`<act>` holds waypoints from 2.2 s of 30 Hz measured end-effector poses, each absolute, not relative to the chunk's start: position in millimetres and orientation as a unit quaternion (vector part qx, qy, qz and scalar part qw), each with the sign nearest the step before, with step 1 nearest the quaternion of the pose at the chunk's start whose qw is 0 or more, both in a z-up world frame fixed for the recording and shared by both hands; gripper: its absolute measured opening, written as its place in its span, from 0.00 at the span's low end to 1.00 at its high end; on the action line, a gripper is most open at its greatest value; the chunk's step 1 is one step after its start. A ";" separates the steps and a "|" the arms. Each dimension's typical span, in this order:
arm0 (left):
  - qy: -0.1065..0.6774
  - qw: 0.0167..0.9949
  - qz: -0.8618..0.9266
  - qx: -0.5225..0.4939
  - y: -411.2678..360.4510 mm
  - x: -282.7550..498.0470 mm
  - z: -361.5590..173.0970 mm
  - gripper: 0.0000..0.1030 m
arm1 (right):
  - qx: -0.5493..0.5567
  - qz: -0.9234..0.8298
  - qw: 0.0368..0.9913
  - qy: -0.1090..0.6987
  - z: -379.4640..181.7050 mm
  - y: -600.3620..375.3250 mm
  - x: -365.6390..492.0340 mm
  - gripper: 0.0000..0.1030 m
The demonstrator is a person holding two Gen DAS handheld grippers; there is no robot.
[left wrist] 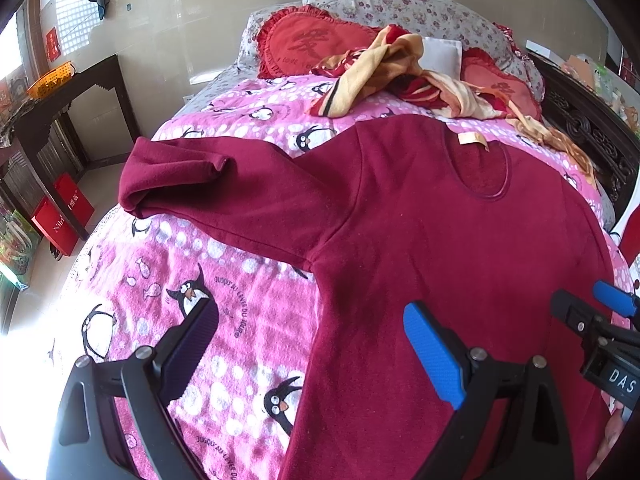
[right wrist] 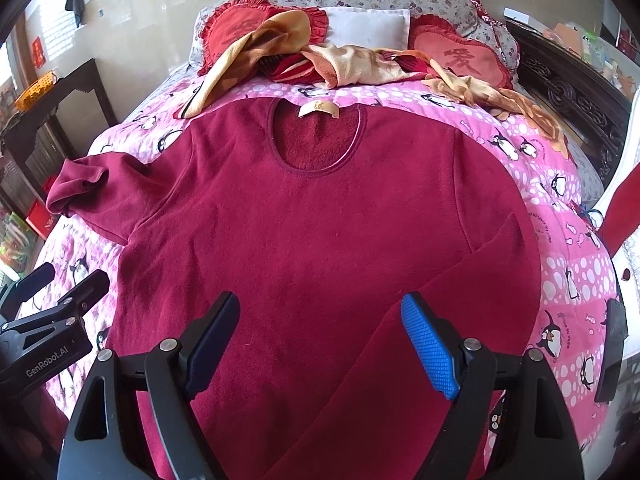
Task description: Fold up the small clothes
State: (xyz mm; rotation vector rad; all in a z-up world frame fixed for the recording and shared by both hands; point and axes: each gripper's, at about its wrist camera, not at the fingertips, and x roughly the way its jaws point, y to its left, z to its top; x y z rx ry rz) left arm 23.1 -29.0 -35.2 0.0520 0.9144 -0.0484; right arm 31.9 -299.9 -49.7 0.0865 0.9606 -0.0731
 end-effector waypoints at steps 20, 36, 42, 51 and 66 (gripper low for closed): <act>0.447 0.894 -0.016 0.019 -24.1 23.6 -38.7 0.94 | 0.037 -0.029 0.881 0.470 -55.8 -291.1 37.5 0.68; 0.462 0.886 0.025 -0.012 28.4 45.6 -50.8 0.94 | 0.031 0.023 0.877 0.478 -62.5 -251.4 68.5 0.60; 0.462 0.884 0.061 -0.032 69.9 55.5 -56.3 0.94 | 0.047 0.111 0.872 0.474 -58.0 -212.4 94.0 0.45; 0.457 0.880 0.117 -0.051 125.6 57.4 -67.6 0.94 | 0.112 0.285 0.831 0.463 -41.4 -119.8 152.3 0.39; 0.473 0.871 0.115 -0.064 146.8 62.7 -88.9 0.94 | 0.263 0.293 0.758 0.520 -96.0 -61.5 230.7 0.41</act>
